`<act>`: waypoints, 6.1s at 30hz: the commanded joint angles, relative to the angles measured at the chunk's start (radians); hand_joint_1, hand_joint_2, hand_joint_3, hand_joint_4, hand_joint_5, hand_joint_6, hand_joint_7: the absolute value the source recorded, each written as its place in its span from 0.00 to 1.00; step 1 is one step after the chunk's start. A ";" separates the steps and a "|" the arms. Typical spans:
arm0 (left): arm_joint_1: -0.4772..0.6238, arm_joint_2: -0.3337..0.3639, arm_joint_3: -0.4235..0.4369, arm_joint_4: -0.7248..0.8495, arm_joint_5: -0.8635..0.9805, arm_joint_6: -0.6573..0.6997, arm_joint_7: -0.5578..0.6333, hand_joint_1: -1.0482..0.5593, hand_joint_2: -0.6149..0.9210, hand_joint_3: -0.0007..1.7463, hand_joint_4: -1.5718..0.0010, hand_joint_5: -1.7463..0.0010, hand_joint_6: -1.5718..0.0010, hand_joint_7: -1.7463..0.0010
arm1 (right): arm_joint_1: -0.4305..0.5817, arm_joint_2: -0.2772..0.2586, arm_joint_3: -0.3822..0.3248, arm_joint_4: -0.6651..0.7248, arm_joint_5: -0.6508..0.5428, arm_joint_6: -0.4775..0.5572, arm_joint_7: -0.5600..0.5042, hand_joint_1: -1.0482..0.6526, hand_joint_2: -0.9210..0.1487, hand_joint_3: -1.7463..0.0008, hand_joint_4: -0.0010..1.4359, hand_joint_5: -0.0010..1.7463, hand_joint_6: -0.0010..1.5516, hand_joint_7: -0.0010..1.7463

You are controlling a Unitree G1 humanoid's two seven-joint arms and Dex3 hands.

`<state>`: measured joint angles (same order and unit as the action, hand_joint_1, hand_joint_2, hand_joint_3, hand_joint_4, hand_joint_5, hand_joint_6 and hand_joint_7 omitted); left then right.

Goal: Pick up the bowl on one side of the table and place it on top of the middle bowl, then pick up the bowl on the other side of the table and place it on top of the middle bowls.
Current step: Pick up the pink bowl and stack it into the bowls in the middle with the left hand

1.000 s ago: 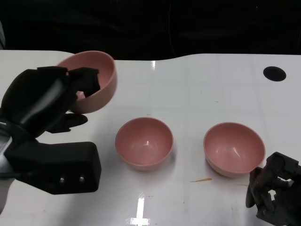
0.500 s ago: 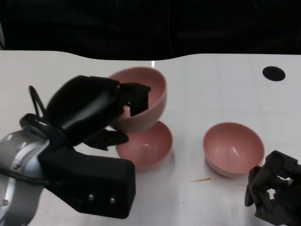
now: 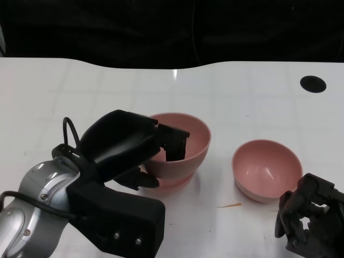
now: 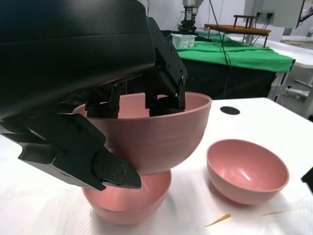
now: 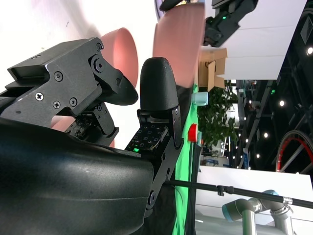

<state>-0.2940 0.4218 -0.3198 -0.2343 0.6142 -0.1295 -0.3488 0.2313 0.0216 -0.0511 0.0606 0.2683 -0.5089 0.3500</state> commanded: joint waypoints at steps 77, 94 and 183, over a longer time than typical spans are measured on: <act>-0.007 -0.032 -0.031 0.399 0.095 -0.355 0.352 0.57 1.00 0.03 0.44 0.81 0.33 0.96 | 0.007 -0.005 -0.022 0.013 0.019 -0.022 0.016 0.60 0.28 0.37 0.64 0.97 0.55 0.82; 0.016 -0.025 -0.025 0.355 0.154 -0.302 0.366 0.47 1.00 0.03 0.50 0.96 0.41 1.00 | -0.006 -0.001 -0.026 0.043 0.031 -0.041 0.031 0.60 0.29 0.37 0.65 0.97 0.55 0.83; 0.023 -0.056 -0.094 0.493 0.197 -0.232 0.545 0.08 1.00 0.21 0.83 1.00 0.69 1.00 | 0.015 -0.005 -0.034 0.026 0.057 -0.016 0.062 0.59 0.27 0.38 0.64 0.96 0.56 0.80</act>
<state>-0.2812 0.3589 -0.4162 0.2667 0.8137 -0.3691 0.2041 0.2388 0.0263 -0.0814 0.0924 0.3205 -0.5220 0.4122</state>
